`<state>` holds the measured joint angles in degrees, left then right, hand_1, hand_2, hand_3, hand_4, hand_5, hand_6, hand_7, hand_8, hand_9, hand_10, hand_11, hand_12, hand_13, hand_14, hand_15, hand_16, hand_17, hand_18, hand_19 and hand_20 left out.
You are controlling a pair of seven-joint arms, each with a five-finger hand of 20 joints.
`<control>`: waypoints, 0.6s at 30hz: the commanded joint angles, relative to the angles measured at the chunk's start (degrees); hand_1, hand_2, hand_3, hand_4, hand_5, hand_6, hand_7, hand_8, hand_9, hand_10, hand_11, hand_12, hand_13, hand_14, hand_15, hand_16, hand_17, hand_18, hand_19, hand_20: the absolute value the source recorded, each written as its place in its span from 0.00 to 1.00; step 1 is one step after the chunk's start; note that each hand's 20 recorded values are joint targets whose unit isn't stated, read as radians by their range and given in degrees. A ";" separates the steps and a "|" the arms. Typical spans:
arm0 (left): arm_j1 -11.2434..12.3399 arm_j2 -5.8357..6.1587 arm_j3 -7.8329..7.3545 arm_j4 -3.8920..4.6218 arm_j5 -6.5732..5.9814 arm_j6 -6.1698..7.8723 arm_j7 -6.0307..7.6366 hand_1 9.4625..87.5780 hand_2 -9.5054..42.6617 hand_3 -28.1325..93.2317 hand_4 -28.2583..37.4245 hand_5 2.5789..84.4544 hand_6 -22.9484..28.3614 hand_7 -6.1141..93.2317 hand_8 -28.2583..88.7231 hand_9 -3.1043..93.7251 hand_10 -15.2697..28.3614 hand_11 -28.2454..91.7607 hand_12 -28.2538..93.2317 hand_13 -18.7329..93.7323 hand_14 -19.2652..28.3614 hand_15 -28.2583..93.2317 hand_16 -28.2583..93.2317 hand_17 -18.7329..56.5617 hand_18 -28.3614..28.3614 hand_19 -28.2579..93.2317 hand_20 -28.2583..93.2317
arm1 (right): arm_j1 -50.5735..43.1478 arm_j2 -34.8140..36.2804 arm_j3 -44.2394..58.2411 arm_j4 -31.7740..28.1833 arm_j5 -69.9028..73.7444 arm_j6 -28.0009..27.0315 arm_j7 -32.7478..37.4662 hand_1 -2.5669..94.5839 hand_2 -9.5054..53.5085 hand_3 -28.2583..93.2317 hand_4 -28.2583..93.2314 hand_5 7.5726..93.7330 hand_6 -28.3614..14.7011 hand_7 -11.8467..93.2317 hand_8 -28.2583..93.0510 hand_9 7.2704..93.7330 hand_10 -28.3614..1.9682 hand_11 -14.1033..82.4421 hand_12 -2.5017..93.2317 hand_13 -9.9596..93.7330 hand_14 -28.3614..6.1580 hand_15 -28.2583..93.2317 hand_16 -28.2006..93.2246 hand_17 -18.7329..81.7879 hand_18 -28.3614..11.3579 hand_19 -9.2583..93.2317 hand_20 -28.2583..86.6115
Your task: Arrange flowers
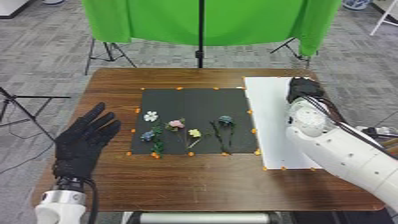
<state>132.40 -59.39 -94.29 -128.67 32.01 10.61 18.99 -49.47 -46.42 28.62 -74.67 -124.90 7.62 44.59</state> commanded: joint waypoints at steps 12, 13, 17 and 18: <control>3.06 0.12 -0.89 -0.47 -0.34 0.68 0.95 0.19 0.30 0.90 0.08 0.47 0.67 0.18 0.17 0.40 0.83 0.45 0.33 0.40 1.00 0.67 0.16 0.14 0.97 0.69 0.41 | -12.66 4.57 8.95 -21.90 -9.08 0.93 2.29 0.58 0.00 0.81 0.00 0.90 0.68 0.25 0.25 0.99 0.75 0.28 0.34 0.88 0.75 0.72 0.43 0.55 0.16 1.00 0.67; 3.14 0.07 -0.96 -0.48 -0.27 0.66 0.75 0.19 0.30 0.90 0.08 0.47 0.67 0.18 0.17 0.40 0.83 0.45 0.33 0.40 1.00 0.67 0.16 0.14 0.97 0.69 0.41 | -13.33 4.69 9.62 -22.06 -7.93 1.03 2.83 0.55 0.00 0.83 0.00 0.85 0.68 0.25 0.24 0.96 0.70 0.28 0.32 0.85 0.72 0.73 0.42 0.54 0.15 1.00 0.66; 2.95 0.44 -0.69 -0.19 -0.35 0.61 1.10 0.19 0.30 0.90 0.08 0.47 0.67 0.18 0.17 0.40 0.83 0.45 0.33 0.40 1.00 0.67 0.16 0.14 0.97 0.69 0.41 | -14.64 5.21 11.72 -21.88 -7.29 -2.98 5.62 0.42 0.00 0.88 0.00 0.63 0.64 0.25 0.13 0.73 0.42 0.39 0.18 0.71 0.51 0.81 0.35 0.48 0.09 1.00 0.67; 2.68 0.03 -0.78 -0.05 -0.06 0.21 0.38 0.19 0.30 0.90 0.08 0.47 0.67 0.18 0.17 0.40 0.83 0.45 0.33 0.40 1.00 0.67 0.16 0.14 0.97 0.69 0.41 | -14.97 5.77 11.93 -21.86 -7.21 -3.92 6.43 0.41 0.00 0.88 0.00 0.61 0.64 0.25 0.13 0.70 0.38 0.39 0.18 0.69 0.47 0.83 0.34 0.47 0.08 1.00 0.67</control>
<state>134.48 -59.15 -95.10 -129.07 31.89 10.83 19.81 -61.35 -41.98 36.52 -97.05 -134.39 10.42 47.05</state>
